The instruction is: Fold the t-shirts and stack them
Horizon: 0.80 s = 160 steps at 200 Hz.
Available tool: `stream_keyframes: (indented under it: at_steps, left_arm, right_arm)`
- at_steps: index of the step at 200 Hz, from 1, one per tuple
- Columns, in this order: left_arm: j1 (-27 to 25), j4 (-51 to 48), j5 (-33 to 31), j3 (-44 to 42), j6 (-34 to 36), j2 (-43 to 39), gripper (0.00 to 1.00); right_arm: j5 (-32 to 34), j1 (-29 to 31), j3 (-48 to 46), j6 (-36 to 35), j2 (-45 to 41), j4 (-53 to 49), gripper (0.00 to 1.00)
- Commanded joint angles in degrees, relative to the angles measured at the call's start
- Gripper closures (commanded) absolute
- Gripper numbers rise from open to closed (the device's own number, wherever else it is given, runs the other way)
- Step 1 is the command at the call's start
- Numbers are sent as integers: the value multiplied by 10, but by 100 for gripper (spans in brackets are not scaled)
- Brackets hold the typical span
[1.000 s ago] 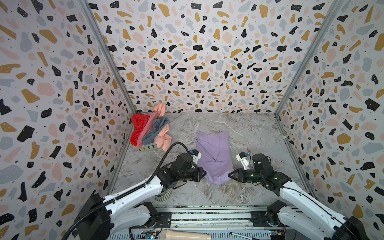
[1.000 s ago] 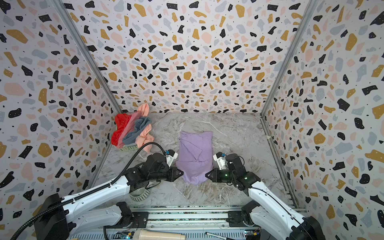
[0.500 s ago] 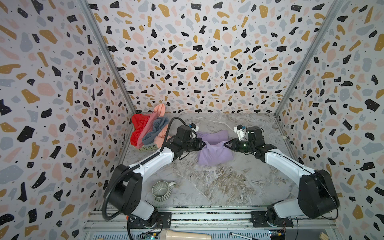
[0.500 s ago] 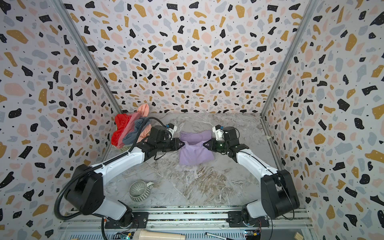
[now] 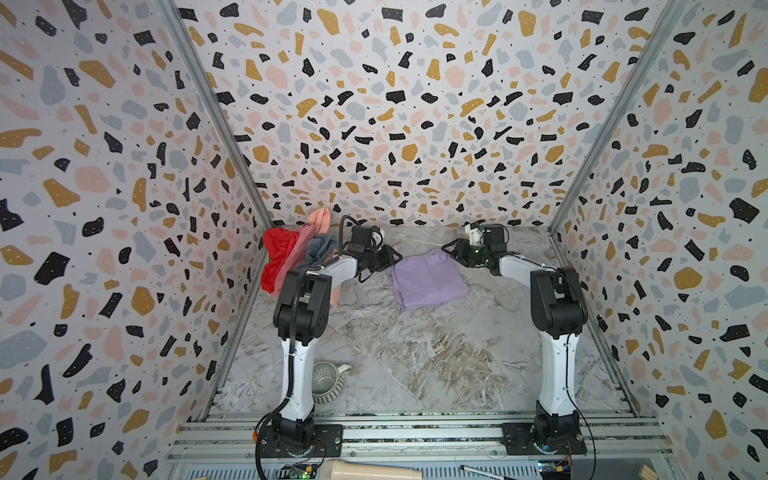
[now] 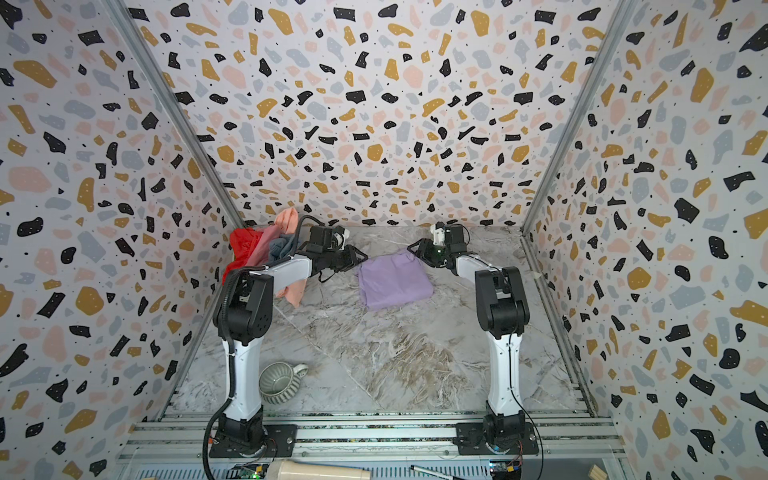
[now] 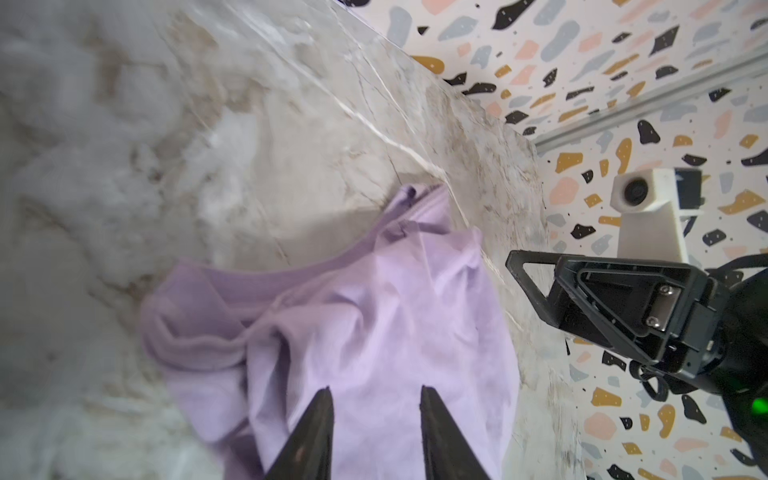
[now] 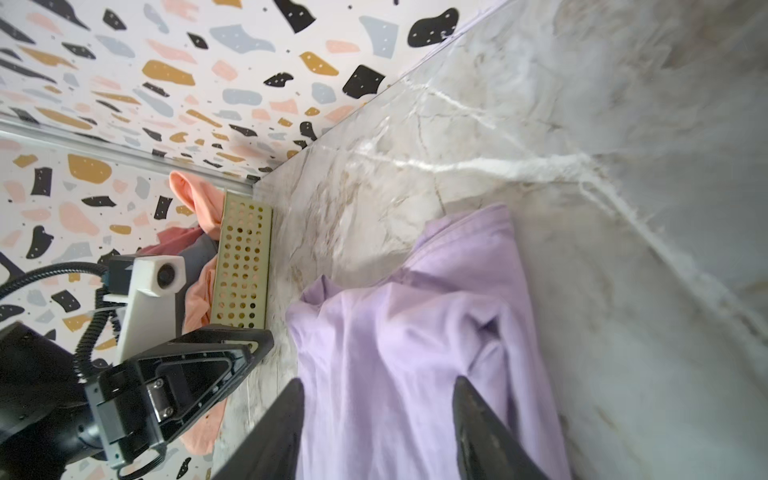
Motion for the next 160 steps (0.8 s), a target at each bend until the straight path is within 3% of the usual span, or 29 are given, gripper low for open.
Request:
stream_keyframes:
  at_steps: [1, 42, 81, 113, 132, 160]
  left_arm:
    - [16, 55, 16, 15, -39, -6, 64]
    - [19, 1, -34, 4, 7, -40, 60]
    - [-11, -23, -61, -25, 44, -81, 53]
    - [-24, -54, -92, 2, 69, -54, 52]
    - [-27, -89, -162, 22, 104, -30, 52]
    - [-27, -105, -174, 43, 129, 3, 52]
  right_arm:
    - [-34, -9, 20, 20, -10, 61, 40]
    - [-19, -10, -41, -27, -73, 55, 39]
    - [43, 11, -113, -58, -142, 0, 39]
    - [75, 61, -154, -72, -161, -27, 39]
    - [105, 92, -175, -76, -157, -35, 39]
    - [123, 120, -211, -70, -144, -25, 39]
